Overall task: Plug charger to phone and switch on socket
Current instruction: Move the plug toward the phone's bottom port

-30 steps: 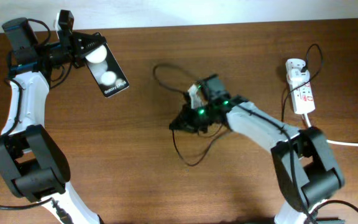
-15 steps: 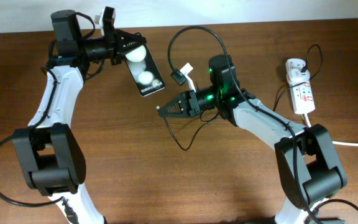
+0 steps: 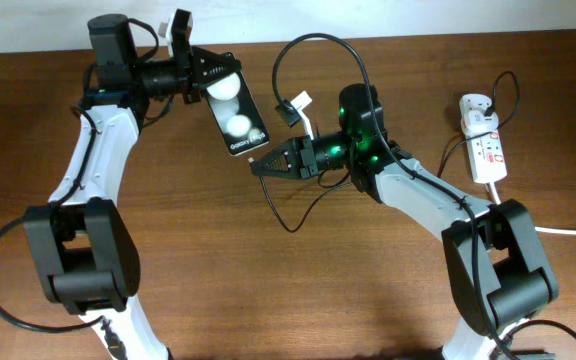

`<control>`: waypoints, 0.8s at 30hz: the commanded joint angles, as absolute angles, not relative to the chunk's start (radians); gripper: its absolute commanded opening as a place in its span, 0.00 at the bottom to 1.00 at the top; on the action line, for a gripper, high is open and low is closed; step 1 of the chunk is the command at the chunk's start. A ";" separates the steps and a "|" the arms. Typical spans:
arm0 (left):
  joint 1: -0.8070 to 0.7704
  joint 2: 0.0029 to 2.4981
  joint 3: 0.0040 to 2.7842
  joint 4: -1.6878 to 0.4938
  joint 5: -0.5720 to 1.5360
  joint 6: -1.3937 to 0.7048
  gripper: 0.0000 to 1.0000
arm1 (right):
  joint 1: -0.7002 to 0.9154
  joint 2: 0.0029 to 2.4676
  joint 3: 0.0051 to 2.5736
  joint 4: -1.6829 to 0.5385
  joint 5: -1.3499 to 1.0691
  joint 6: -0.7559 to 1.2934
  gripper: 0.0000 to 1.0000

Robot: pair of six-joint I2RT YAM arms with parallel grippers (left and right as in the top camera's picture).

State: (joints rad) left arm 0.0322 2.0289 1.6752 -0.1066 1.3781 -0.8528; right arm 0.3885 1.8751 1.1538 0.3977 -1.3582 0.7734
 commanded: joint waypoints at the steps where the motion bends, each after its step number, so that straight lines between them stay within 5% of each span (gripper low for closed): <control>1: 0.037 2.003 1.687 -0.070 1.418 -0.857 0.00 | 0.390 1.872 1.166 0.409 -1.349 0.768 0.04; 24: 0.032 2.003 1.687 -0.060 1.345 -0.884 0.00 | 0.367 1.872 1.166 0.487 -1.312 0.847 0.04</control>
